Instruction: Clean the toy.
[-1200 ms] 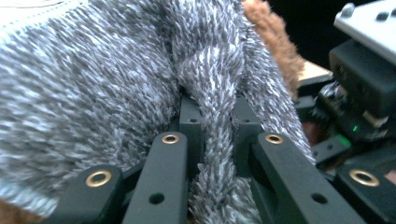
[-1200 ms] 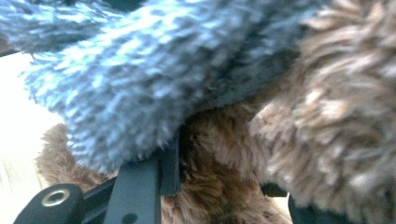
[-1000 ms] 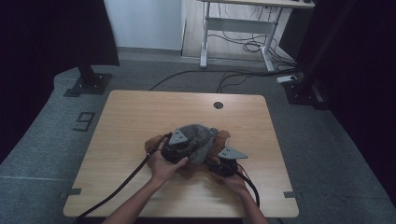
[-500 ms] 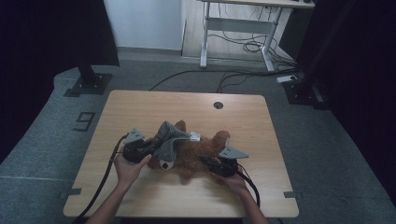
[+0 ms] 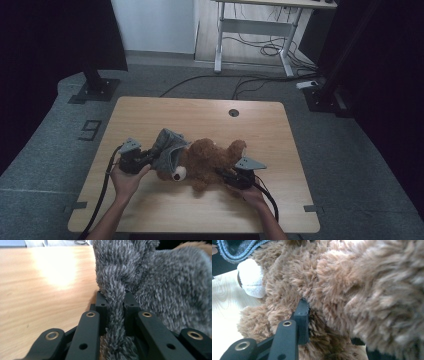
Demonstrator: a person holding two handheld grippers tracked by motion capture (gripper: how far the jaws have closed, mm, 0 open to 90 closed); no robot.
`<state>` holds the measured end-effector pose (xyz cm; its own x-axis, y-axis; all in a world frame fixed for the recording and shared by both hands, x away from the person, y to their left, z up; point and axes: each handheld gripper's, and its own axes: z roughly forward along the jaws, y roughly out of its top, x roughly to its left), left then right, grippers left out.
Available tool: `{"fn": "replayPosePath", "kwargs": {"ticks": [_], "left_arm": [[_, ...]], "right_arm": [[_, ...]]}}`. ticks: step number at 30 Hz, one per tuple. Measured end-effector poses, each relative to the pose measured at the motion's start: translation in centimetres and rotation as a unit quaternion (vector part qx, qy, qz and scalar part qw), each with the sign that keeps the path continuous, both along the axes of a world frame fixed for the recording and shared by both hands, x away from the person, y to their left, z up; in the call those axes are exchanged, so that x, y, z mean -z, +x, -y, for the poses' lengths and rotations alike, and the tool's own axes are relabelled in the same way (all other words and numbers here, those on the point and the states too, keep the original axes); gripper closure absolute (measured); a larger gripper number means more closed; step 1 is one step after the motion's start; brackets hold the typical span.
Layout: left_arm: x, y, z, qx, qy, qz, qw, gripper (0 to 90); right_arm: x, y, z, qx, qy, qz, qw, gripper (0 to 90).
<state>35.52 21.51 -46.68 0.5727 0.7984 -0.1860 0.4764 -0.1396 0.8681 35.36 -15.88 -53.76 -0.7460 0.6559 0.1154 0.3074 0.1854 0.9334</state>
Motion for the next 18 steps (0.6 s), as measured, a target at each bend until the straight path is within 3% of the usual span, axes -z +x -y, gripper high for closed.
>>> {"fn": "replayPosePath", "kwargs": {"ticks": [3, 6, 8, 9, 10, 12, 18], "left_arm": [[-0.9, 0.1, 1.6, 0.018, 0.001, 0.014, 0.9997, 78.8], [-2.0, 0.4, 4.0, 0.052, -0.007, 0.018, 0.9985, 78.8], [-2.3, 0.4, 4.8, 0.061, -0.010, 0.019, 0.9979, 78.8], [-2.9, 0.4, 6.3, 0.080, -0.014, 0.026, 0.9963, 78.8], [-2.9, 0.4, 6.3, 0.080, -0.014, 0.026, 0.9963, 78.8], [-3.5, 0.4, 8.3, 0.104, -0.019, 0.032, 0.9939, 78.8], [-4.6, 1.1, 13.6, 0.143, 0.003, 0.030, 0.9892, 78.7]], "right_arm": [[0.0, 0.0, 0.0, 0.000, 0.000, 0.000, 1.0000, 58.8], [0.0, 0.0, 0.0, 0.000, 0.001, -0.001, 1.0000, 58.6], [0.0, 0.0, 0.0, 0.000, 0.001, -0.001, 1.0000, 58.6], [0.0, 0.0, 0.0, 0.001, 0.002, -0.002, 1.0000, 58.6], [0.0, 0.0, 0.0, 0.001, 0.002, -0.002, 1.0000, 58.6], [0.0, 0.0, 0.0, 0.001, 0.003, -0.002, 1.0000, 58.5], [0.0, -0.1, 0.0, 0.000, 0.003, -0.002, 1.0000, 58.4]]}}
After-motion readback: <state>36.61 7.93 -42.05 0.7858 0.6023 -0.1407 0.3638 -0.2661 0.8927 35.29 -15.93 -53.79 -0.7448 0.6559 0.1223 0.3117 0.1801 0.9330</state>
